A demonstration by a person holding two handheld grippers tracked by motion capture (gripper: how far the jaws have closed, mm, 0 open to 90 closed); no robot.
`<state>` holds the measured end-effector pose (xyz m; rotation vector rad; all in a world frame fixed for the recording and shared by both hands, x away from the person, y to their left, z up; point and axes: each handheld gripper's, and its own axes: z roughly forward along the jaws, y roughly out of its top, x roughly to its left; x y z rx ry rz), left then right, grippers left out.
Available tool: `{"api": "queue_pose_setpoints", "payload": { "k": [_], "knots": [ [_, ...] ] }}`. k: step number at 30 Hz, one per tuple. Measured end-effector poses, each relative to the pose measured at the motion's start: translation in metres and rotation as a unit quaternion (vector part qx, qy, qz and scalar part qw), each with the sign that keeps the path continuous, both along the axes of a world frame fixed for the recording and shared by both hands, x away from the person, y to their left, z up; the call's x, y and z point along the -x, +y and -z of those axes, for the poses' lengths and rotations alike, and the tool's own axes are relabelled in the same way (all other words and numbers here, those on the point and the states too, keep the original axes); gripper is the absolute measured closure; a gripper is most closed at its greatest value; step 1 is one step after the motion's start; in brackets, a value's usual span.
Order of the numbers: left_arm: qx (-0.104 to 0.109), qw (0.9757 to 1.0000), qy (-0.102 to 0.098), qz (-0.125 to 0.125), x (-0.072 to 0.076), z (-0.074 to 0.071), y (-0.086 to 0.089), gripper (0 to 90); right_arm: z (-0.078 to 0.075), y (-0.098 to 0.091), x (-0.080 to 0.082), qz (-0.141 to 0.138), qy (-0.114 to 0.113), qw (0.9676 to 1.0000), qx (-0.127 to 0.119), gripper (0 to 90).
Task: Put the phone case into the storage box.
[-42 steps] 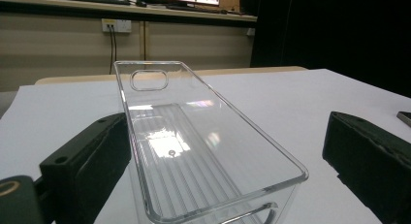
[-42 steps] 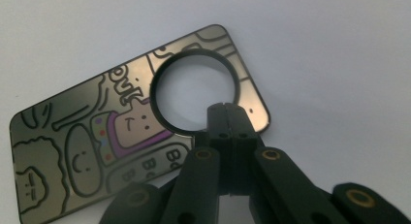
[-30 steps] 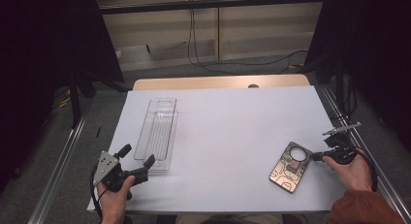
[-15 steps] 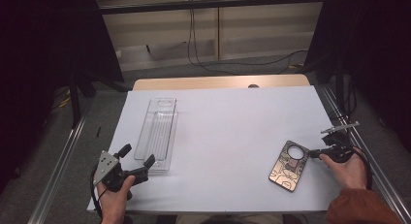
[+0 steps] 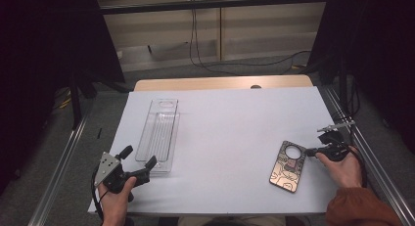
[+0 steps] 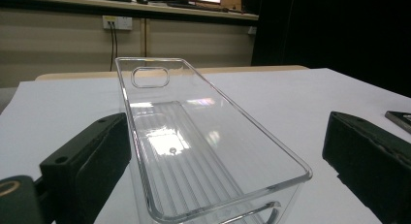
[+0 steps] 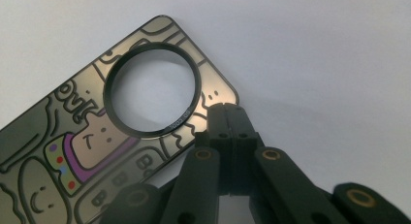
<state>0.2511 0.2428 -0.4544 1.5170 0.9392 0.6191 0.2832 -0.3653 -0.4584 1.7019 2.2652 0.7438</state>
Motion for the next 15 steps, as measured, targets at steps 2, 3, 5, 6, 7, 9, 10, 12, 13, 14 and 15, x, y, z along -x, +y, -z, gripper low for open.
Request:
{"api": "queue_pose_setpoints", "payload": {
  "k": [2,3,5,6,7,9,10,12,13,14,15],
  "knots": [
    [-0.002,1.0,-0.001,-0.001,0.0,0.0,0.0,3.5,0.001,0.001,-0.002,0.001,-0.004,1.0,-0.003,90.0],
    [0.0,1.0,0.0,0.0,0.0,0.0,0.0,3.5,0.0,0.002,-0.003,0.003,-0.002,1.0,-0.002,90.0],
    [0.0,1.0,0.0,0.001,0.0,0.0,0.0,3.5,0.001,0.005,-0.007,0.003,-0.004,1.0,-0.008,90.0],
    [-0.003,1.0,-0.002,-0.003,0.0,0.0,0.0,3.5,0.001,0.007,-0.009,0.0,-0.003,1.0,-0.005,90.0],
    [0.001,1.0,0.0,0.002,0.0,0.0,0.0,3.4,0.0,0.009,-0.011,-0.003,-0.002,1.0,-0.002,90.0],
    [-0.001,1.0,0.0,-0.001,-0.001,0.0,0.001,3.5,0.0,0.015,-0.015,-0.006,-0.002,1.0,0.003,90.0],
    [-0.001,1.0,0.0,-0.001,-0.001,0.0,0.001,3.5,0.0,0.018,-0.017,-0.01,-0.003,0.9999,0.004,90.0],
    [-0.001,1.0,0.0,-0.001,-0.001,0.0,0.001,3.5,0.0,0.022,-0.02,-0.014,-0.002,0.9999,0.0,90.0],
    [-0.001,1.0,0.0,-0.002,-0.001,0.0,0.001,3.5,0.0,0.024,-0.022,-0.016,-0.002,0.9999,-0.002,90.0],
    [-0.001,1.0,-0.001,-0.001,0.0,0.0,0.001,3.4,0.0,0.025,-0.024,-0.015,-0.002,0.9999,0.0,90.0],
    [-0.002,1.0,-0.001,0.0,0.0,0.0,0.001,3.5,-0.001,0.025,-0.025,-0.019,-0.001,0.9998,0.0,90.0]
  ]
}}
